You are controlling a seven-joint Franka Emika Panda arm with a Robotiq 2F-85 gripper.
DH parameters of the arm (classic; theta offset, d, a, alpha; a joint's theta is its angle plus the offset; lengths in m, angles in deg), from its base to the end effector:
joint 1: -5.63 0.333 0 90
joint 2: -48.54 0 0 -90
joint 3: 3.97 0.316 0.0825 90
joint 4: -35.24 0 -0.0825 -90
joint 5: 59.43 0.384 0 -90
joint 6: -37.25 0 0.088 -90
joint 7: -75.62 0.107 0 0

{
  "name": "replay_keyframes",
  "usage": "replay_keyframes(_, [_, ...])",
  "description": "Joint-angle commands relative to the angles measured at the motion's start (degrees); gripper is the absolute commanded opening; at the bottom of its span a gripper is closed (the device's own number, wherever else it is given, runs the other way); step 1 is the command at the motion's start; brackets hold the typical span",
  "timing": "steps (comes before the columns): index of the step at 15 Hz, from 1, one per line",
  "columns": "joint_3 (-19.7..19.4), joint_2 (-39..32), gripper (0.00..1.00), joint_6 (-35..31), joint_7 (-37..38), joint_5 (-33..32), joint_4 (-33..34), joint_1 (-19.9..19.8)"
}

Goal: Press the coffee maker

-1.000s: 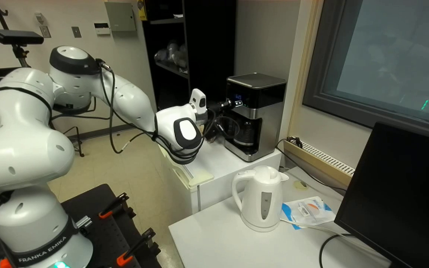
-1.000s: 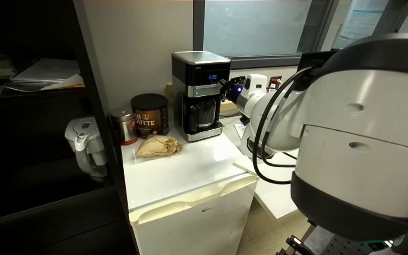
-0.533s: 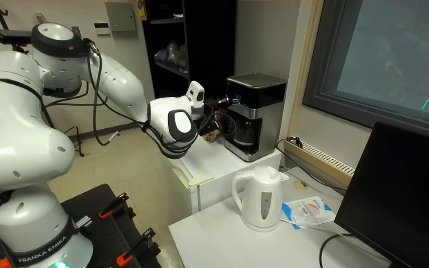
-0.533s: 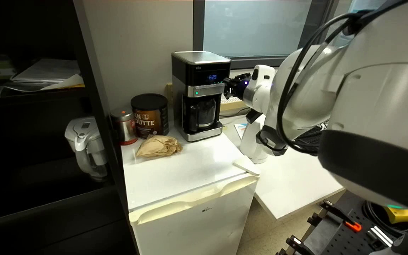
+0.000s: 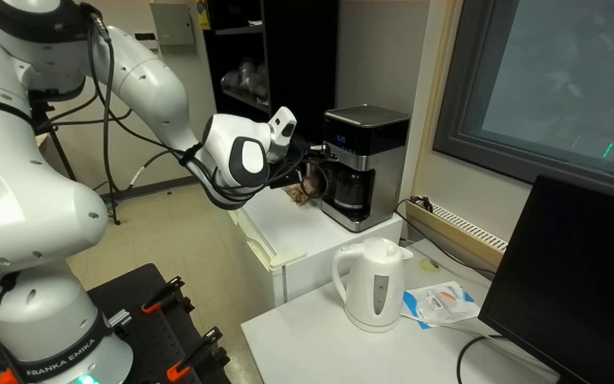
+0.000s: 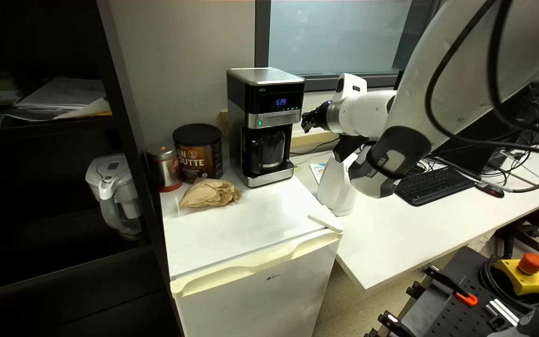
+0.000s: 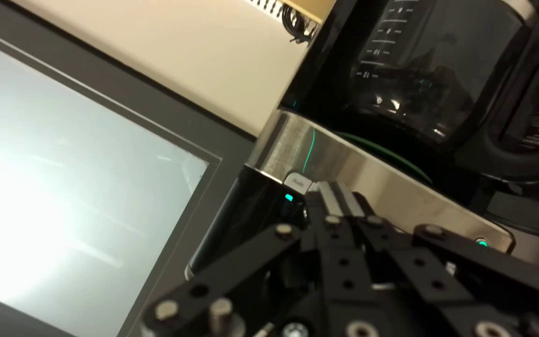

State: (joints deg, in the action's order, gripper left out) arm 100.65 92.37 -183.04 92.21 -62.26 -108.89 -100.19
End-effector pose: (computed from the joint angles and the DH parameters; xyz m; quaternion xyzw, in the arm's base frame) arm 0.5105 0.0360 0.3227 0.8169 0.1206 0.5222 0.2130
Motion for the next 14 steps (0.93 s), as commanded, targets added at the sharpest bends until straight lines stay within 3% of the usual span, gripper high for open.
replay_keyframes(1, [-2.8,-13.2,0.03,12.4,-4.7,-4.8,-1.7,4.4])
replay_keyframes(5, [-6.4,-21.7,0.03,29.7,-5.7,-9.2,-0.1,8.6])
replay_keyframes(9, [-9.4,-29.0,0.03,48.4,-12.4,-5.8,2.0,14.0])
replay_keyframes(10, [-9.7,-30.8,0.03,52.6,-11.7,-8.1,2.9,14.2])
replay_keyframes(14, [-11.8,-36.8,0.03,70.2,-16.0,-7.3,6.6,17.6])
